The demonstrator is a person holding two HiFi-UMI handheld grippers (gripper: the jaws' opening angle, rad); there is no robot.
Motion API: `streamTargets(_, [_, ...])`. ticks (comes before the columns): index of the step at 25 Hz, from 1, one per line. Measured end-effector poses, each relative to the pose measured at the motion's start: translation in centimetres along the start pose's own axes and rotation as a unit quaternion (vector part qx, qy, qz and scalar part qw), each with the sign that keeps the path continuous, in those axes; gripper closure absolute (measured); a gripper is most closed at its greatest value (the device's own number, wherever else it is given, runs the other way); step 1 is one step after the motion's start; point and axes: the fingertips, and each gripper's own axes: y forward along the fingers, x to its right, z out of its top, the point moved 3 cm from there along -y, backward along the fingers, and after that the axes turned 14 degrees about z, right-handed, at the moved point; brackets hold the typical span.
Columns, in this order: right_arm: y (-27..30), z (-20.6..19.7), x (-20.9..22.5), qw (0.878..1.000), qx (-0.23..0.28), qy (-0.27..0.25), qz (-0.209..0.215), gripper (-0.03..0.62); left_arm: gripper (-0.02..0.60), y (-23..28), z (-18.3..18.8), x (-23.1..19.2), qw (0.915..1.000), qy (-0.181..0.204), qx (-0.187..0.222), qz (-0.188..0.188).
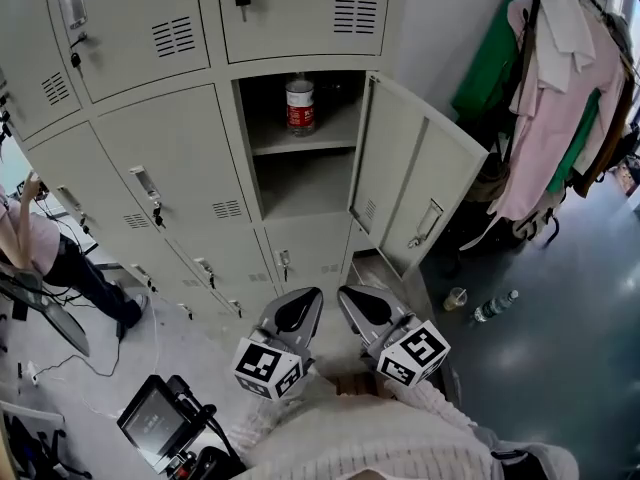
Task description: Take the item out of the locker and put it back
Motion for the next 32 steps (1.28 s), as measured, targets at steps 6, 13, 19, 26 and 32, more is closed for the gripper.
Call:
streamTargets(6, [3.8,1.4,4.6,0.999,0.034,-0.002,-0.013,0.595,0.574,3.7,0.9,-4.9,1.0,0.0,0.002,0.008])
streamTargets(13, [5.2,0.7,6.2,0.999,0.027,0.004,-0.032,0.595,0.574,6.5,1.4,-5.8,0.9997,-0.016,0.016,-0.002])
streamTargets(19, [5.9,0.8,8.2,0.999,0.024,0.0,-0.044,0.595,0.574,7.0,1.5,-8.6,0.9989,-0.029,0.012,0.036])
streamTargets(26, [7.6,2.6,8.1,0.998,0.051,-0.019,0.017,0.597,0.574,7.6,2.0,-8.8,0.9989,-0.016,0.011,0.043])
streamTargets(32, [8.2,2.6,9.4,0.999,0.036,-0.015,0.012,0.586,0.574,9.0,2.3,-9.2,0.998,-0.021,0.011,0.058])
